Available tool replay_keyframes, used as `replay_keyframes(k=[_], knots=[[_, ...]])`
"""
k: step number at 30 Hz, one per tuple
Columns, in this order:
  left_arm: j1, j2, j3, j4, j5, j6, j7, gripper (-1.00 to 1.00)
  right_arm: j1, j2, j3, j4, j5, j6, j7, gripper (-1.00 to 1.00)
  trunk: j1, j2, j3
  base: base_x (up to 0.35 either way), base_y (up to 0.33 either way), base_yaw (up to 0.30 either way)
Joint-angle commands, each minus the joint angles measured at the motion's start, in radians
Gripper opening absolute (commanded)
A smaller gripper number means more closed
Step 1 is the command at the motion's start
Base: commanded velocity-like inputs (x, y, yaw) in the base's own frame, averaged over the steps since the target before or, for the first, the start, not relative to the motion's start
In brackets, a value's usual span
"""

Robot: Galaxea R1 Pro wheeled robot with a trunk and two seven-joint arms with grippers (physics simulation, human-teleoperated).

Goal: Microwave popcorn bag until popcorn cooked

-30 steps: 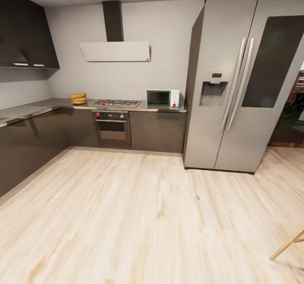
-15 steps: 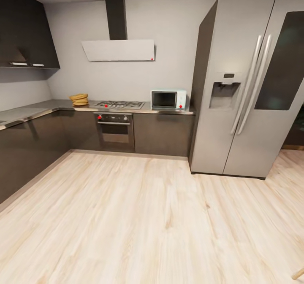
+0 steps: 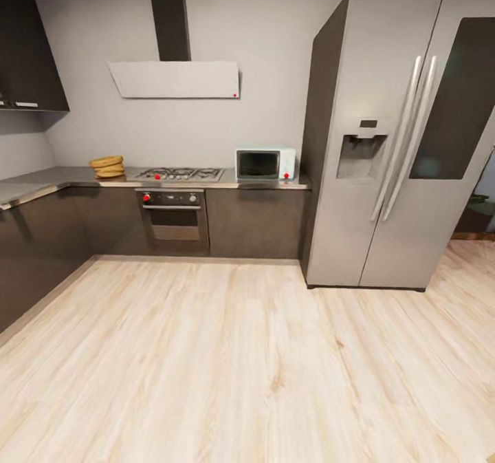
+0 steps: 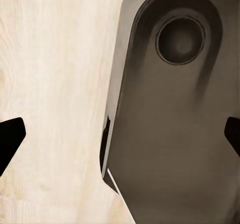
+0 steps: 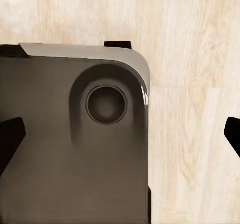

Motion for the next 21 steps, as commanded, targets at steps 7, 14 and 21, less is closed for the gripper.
replay_keyframes(k=[7,14,21], knots=[[0.0,0.0,0.005,0.0,0.0,0.0,0.0,1.0,-0.001,0.0,-0.002,0.001,0.0,-0.004,0.001,1.0,0.0,0.0,-0.001,0.29,0.214,-0.109],[0.0,0.0,0.005,0.0,0.0,0.0,0.0,1.0,-0.001,0.0,-0.002,0.001,0.0,-0.004,0.001,1.0,0.0,0.0,-0.001,0.29,0.214,-0.268],[0.0,0.0,0.005,0.0,0.0,0.0,0.0,1.0,-0.001,0.0,-0.002,0.001,0.0,-0.004,0.001,1.0,0.0,0.0,-0.001,0.29,0.214,-0.146]])
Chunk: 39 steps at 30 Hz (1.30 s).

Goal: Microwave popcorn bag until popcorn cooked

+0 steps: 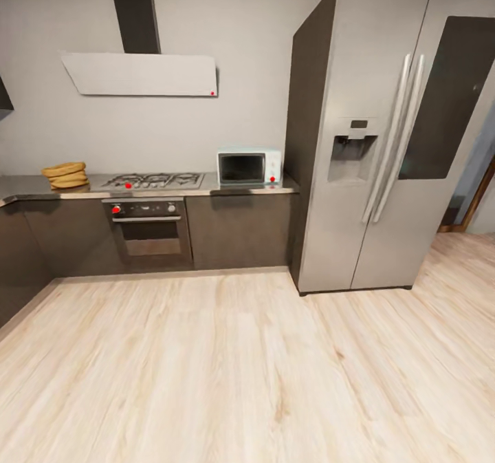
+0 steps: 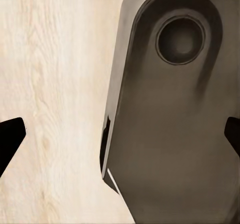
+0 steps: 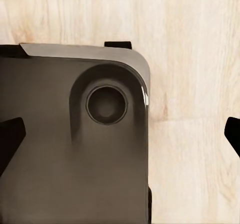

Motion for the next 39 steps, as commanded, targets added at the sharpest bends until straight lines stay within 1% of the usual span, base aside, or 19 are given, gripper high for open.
replay_keyframes(k=[1,24,32,39], knots=[[0.0,0.0,0.005,0.0,0.0,0.0,0.0,1.0,-0.001,0.0,-0.002,0.001,0.0,-0.004,0.001,1.0,0.0,0.0,-0.001,0.29,0.214,-0.012],[0.0,-0.001,0.005,0.0,0.001,0.0,0.0,1.0,-0.001,0.0,-0.002,0.002,0.0,-0.004,0.001,1.0,0.0,0.0,-0.001,0.29,0.208,-0.001],[0.0,-0.001,0.005,0.0,0.0,0.0,0.0,1.0,-0.001,0.0,-0.002,0.002,0.0,-0.004,0.001,1.0,0.0,0.0,-0.001,0.316,0.017,-0.013],[0.0,-0.001,0.005,0.0,0.0,0.0,0.0,1.0,-0.001,0.0,-0.002,0.002,0.0,-0.004,0.0,1.0,0.0,0.0,-0.001,0.327,0.001,-0.191]])
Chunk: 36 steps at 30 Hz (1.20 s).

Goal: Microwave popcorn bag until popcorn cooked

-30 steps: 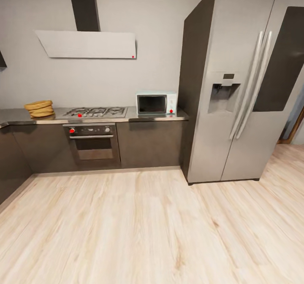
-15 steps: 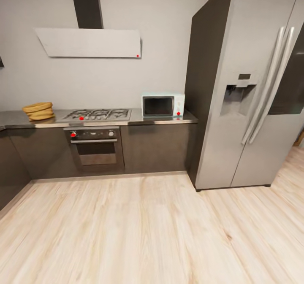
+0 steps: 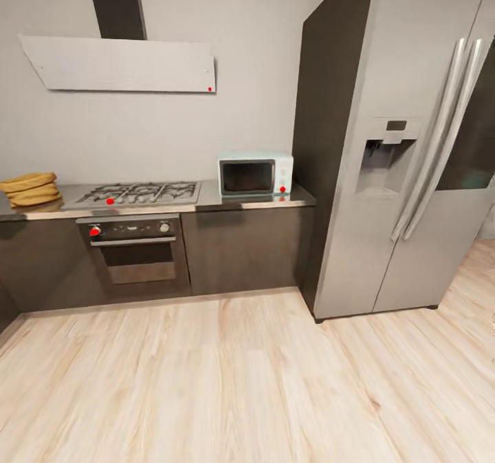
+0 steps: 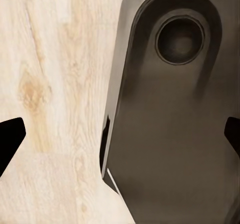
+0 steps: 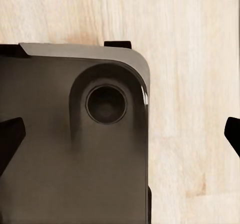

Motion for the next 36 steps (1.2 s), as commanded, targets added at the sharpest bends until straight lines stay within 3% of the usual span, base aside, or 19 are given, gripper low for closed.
replay_keyframes(k=[1,29,36], knots=[[0.0,0.0,0.005,0.0,0.0,0.0,0.0,1.0,-0.001,0.0,-0.002,0.001,0.0,-0.003,0.001,1.0,0.001,0.0,-0.001,0.33,0.029,-0.225],[0.0,0.001,0.005,0.0,0.0,-0.001,0.0,1.0,-0.001,0.0,-0.004,0.001,-0.003,-0.003,0.0,1.0,0.001,0.0,-0.001,0.317,0.141,-0.015],[0.0,0.0,0.005,0.0,0.0,0.0,0.0,1.0,-0.001,0.0,-0.005,0.0,-0.003,-0.003,0.0,1.0,0.001,0.0,-0.006,0.325,0.033,0.11]])
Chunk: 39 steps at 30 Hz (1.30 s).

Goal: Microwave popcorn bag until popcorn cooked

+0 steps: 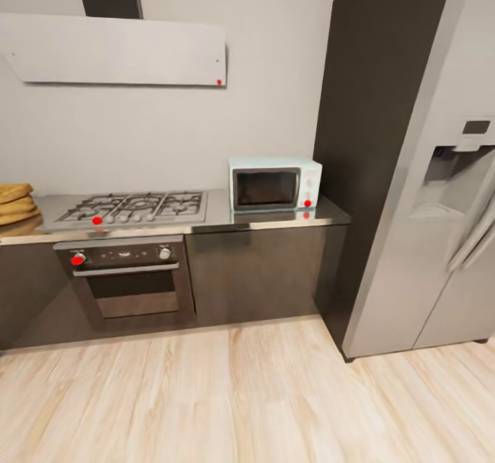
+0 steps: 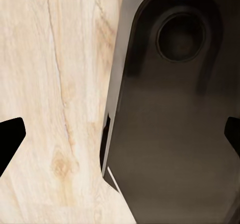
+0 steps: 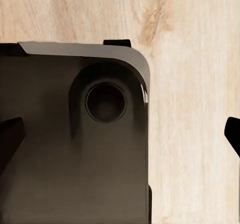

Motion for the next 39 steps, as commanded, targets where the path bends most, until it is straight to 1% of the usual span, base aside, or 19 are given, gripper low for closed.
replay_keyframes(k=[1,12,26,31,39], knots=[[-0.001,0.0,0.005,0.0,0.001,0.0,0.0,1.0,0.0,0.0,-0.002,0.001,0.0,-0.003,0.001,1.0,0.001,0.0,-0.002,0.339,0.001,0.18],[-0.001,0.0,0.005,0.0,0.0,0.0,0.0,1.0,0.0,0.0,-0.002,0.001,0.0,-0.003,0.001,1.0,0.001,0.0,-0.011,0.34,0.0,0.149],[-0.001,0.0,0.005,0.0,0.0,0.0,0.0,1.0,0.0,0.0,-0.002,0.001,0.001,-0.003,0.001,1.0,0.001,0.0,-0.011,0.34,-0.003,0.006],[-0.001,0.0,0.005,0.0,0.0,0.0,0.0,1.0,0.0,0.0,-0.002,0.001,0.0,-0.003,0.001,1.0,0.001,0.0,-0.011,0.326,-0.135,0.0],[-0.001,0.0,0.005,0.0,0.001,0.0,0.0,1.0,0.0,0.0,-0.002,0.001,0.001,-0.003,0.001,1.0,0.001,0.0,-0.011,0.279,-0.227,0.0]])
